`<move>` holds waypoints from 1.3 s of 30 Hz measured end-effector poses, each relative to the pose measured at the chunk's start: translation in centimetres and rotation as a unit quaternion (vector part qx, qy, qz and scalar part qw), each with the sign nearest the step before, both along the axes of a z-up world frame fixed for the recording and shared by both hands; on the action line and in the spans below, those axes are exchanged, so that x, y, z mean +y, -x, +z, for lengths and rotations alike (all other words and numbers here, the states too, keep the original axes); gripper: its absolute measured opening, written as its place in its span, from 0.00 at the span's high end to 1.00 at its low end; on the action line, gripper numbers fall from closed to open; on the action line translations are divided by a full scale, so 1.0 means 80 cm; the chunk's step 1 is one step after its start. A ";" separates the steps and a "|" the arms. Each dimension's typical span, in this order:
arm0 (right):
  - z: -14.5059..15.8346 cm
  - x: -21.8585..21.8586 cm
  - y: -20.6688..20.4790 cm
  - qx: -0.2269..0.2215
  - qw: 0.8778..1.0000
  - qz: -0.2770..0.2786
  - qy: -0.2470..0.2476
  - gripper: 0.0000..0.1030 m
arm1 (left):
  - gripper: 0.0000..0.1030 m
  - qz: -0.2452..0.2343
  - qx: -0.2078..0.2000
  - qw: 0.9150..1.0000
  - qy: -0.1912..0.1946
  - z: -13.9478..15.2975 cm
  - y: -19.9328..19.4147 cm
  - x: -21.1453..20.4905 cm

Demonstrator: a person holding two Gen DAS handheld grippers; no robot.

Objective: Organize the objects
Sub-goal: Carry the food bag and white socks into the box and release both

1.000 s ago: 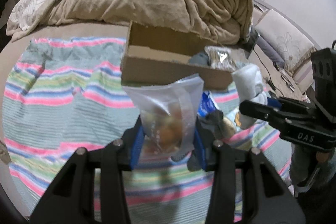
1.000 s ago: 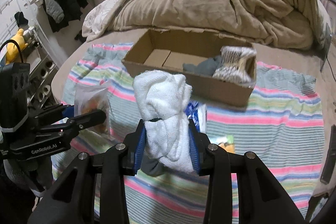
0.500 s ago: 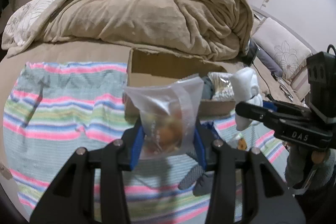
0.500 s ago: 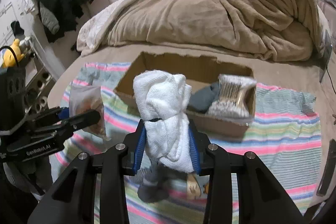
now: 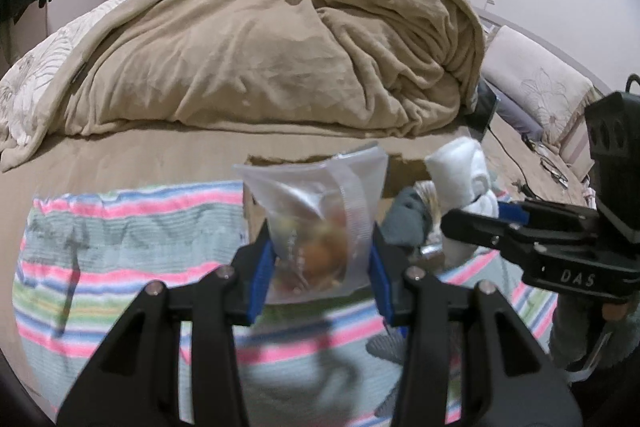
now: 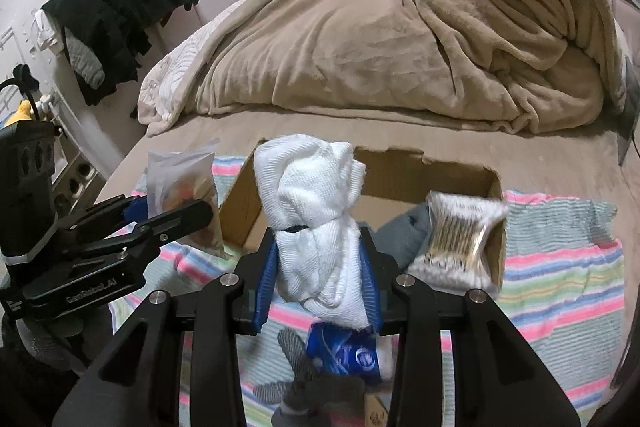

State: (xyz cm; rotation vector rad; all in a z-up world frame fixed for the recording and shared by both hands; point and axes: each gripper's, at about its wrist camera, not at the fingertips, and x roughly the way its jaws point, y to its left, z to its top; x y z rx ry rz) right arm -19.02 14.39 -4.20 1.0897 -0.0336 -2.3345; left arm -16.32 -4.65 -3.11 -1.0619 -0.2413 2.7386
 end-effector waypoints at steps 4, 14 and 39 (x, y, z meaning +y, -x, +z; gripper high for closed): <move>-0.003 -0.008 0.018 -0.003 1.000 -0.002 0.004 0.62 | 0.58 0.000 -0.005 1.000 -0.005 -0.009 0.022 -0.006; -0.033 -0.029 0.053 -0.027 1.000 0.001 0.015 0.62 | 0.56 0.005 -0.028 1.000 -0.013 -0.040 0.065 -0.019; -0.018 0.005 0.030 -0.007 0.999 -0.042 0.014 0.44 | 0.28 0.033 -0.019 0.999 -0.020 -0.015 0.026 -0.026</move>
